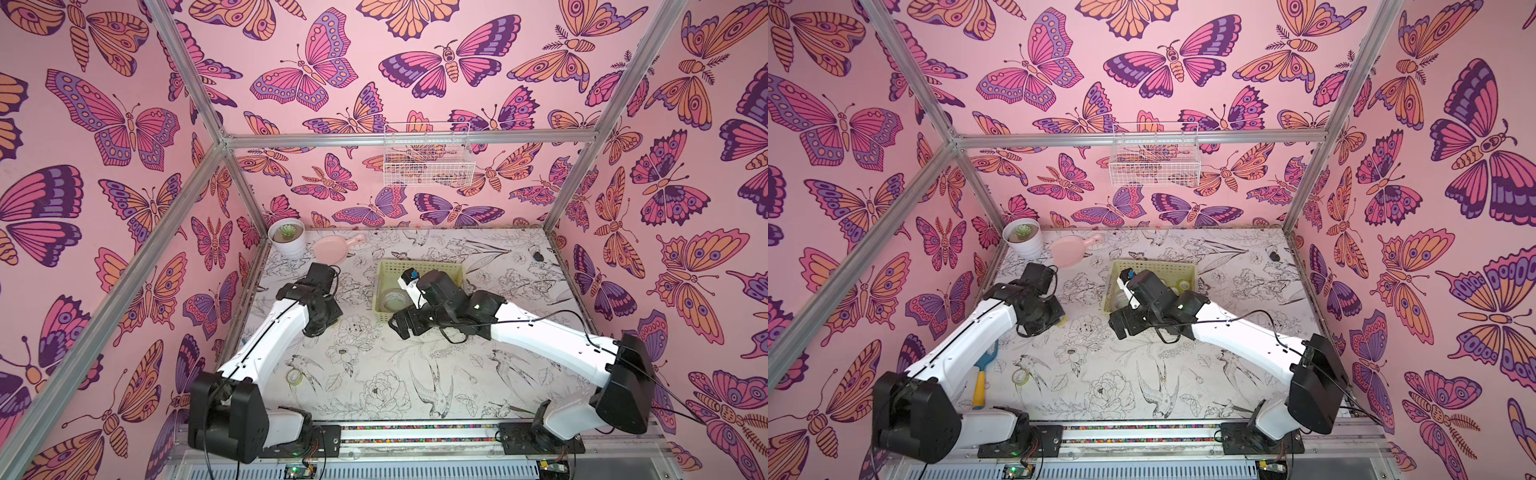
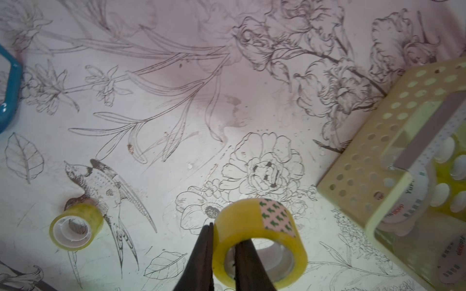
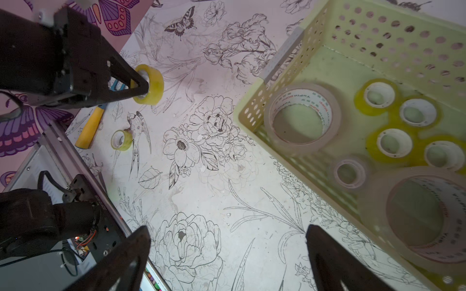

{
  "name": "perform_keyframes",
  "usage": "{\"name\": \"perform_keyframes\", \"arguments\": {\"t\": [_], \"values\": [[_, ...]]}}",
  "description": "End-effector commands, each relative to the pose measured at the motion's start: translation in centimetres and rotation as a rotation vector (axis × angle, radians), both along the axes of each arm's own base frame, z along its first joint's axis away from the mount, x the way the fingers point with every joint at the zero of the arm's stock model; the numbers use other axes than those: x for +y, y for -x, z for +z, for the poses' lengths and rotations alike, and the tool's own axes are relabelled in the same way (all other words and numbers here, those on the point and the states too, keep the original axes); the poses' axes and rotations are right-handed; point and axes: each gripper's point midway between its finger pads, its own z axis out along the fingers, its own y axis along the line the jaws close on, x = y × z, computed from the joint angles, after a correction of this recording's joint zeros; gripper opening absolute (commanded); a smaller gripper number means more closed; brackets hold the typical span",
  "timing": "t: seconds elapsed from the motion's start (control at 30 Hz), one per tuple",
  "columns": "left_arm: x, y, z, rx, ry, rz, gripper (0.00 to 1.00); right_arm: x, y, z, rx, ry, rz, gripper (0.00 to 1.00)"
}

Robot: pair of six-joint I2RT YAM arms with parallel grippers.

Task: Put the transparent tape into the storage box
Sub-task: Place the tape in the storage box.

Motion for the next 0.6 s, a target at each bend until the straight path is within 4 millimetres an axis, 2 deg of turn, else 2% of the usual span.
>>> {"name": "perform_keyframes", "arguments": {"t": [0.0,0.33,0.43,0.57], "values": [[-2.0,-1.2,0.7,0.016,-0.012,-0.098,0.03,-2.1,-1.2,0.4,-0.050,0.028,-0.108,0.99],[-10.3,-8.9,2.9,-0.050,0.003,-0.317,0.03,-5.9,-2.0,1.1,-0.113,0.064,-0.248,0.99],[-12.2,-10.8,2.6,-0.052,0.004,-0.368,0.03,-6.9,-2.1,1.3,-0.129,0.080,-0.281,0.99],[-14.2,-13.1,1.2,-0.043,0.002,-0.439,0.03,-8.2,-2.0,1.6,-0.147,0.088,-0.315,0.99]]}}
